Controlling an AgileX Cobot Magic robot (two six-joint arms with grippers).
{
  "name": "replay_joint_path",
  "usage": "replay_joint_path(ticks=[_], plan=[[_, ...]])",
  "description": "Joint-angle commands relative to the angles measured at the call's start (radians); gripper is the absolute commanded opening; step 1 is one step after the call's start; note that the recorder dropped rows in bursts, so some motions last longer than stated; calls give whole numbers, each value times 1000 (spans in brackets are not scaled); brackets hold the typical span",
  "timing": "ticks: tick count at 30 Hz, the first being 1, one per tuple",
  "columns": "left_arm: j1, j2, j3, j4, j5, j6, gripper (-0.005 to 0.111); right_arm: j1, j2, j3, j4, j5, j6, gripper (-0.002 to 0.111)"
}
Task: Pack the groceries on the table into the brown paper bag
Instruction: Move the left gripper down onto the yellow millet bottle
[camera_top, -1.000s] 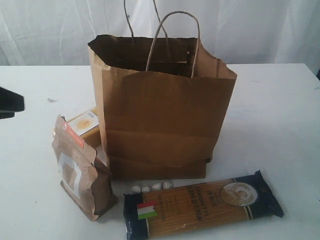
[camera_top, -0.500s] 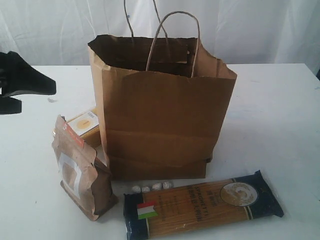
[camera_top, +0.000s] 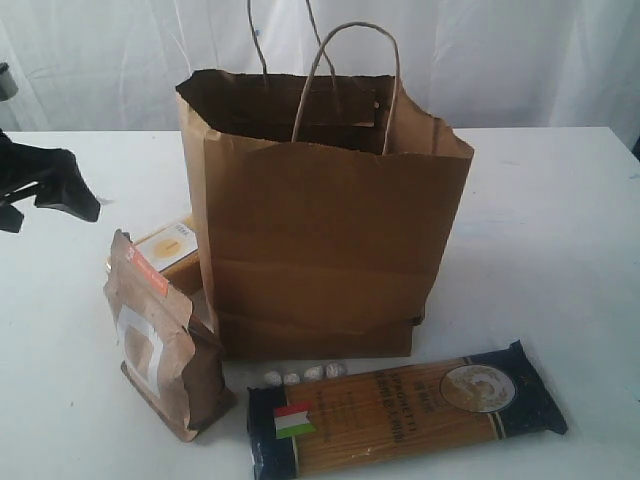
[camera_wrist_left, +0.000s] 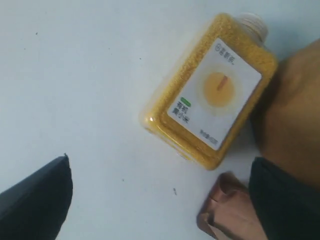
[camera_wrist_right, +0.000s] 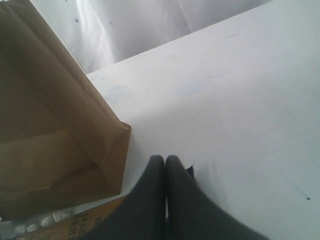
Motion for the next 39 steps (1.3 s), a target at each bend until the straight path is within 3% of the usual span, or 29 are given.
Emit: replay_joint_path(ticks=[1, 5, 11, 18, 25, 37, 38, 39], plan=[[-4, 116, -59, 2, -3, 142, 94, -8, -3, 4, -10, -9, 1, 0], [-4, 189, -91, -8, -3, 236, 94, -8, -3, 4, -10, -9, 1, 0], [-11, 220, -92, -163, 2, 469, 94, -8, -3, 4, -10, -9, 1, 0], [-101, 232, -92, -159, -18, 615, 94, -8, -3, 4, -10, -9, 1, 0], [-199, 271, -92, 18, -52, 585, 94, -8, -3, 4, -10, -9, 1, 0], [-212, 350, -92, 182, -121, 527, 94, -8, -3, 4, -10, -9, 1, 0], [-212, 357, -92, 184, -134, 512, 93, -8, -3, 4, -10, -9, 1, 0], [-212, 359, -92, 195, -145, 494, 84, -8, -3, 4, -10, -9, 1, 0]])
